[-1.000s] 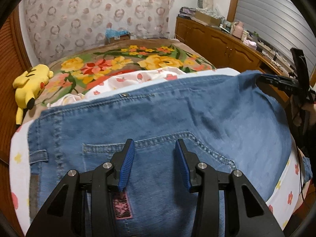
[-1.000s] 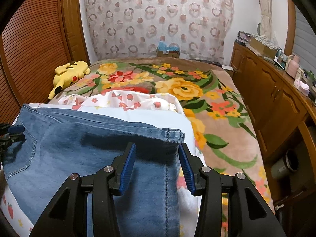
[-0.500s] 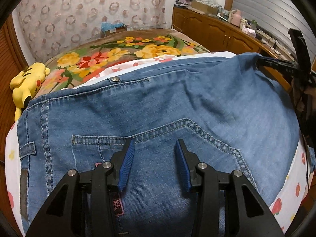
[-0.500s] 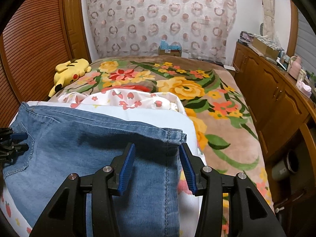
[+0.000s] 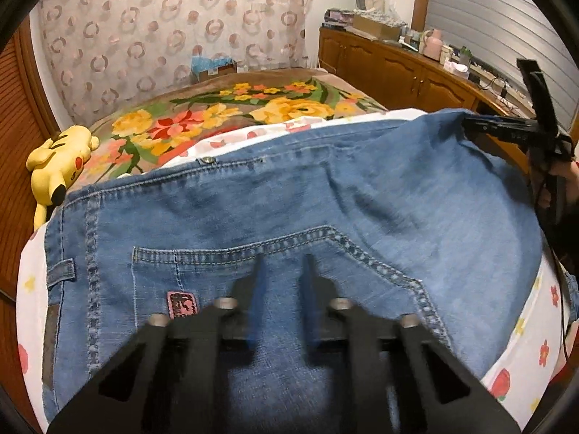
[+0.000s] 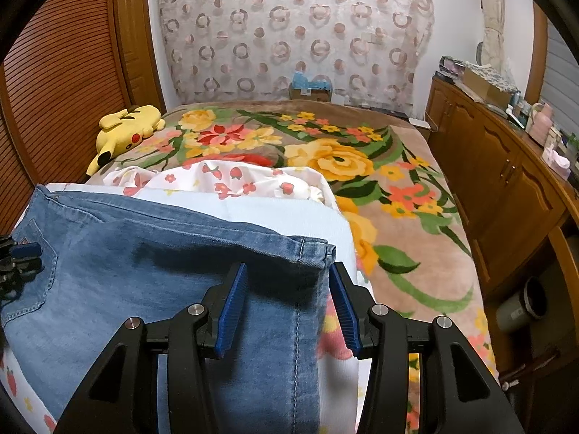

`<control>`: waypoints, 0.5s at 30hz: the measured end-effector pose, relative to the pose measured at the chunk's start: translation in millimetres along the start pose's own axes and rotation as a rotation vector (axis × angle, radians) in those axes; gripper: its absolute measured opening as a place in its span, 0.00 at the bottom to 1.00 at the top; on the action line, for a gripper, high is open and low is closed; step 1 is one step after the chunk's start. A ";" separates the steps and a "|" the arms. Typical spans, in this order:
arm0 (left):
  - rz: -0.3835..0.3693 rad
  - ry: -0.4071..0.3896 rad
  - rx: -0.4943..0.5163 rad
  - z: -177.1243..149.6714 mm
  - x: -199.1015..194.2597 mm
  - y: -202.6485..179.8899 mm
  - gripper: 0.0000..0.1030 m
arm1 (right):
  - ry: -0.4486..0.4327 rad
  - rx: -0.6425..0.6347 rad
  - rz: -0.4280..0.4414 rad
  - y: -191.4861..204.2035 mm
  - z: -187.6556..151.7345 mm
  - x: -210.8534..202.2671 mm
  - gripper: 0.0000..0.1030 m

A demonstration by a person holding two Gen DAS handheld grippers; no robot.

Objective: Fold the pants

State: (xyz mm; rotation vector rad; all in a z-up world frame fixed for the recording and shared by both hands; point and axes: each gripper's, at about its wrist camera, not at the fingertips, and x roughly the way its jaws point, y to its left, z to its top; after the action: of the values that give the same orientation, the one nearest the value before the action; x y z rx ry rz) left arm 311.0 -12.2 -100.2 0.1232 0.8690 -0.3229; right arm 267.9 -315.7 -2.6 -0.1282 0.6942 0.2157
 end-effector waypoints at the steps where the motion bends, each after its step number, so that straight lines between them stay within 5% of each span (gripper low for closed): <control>1: 0.001 -0.006 -0.003 0.6 -2.2 0.4 0.08 | 0.000 0.000 -0.001 0.0 0.0 0.0 0.47; 7: -0.029 -0.013 -0.014 6.0 -10.0 2.3 0.08 | 0.002 0.006 0.000 -2.0 1.4 1.4 0.48; 9: -0.027 -0.007 -0.021 8.4 -11.4 2.5 0.31 | 0.001 0.007 0.002 -2.2 1.7 1.7 0.48; 15: -0.025 -0.038 -0.011 12.1 -20.3 -0.7 0.72 | 0.001 0.005 0.007 -1.2 3.0 3.1 0.48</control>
State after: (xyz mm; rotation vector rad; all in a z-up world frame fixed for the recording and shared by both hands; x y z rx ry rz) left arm 307.4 -11.2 -76.8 0.0954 0.8350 -0.3429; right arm 272.3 -315.8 -2.2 -0.1214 0.6964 0.2206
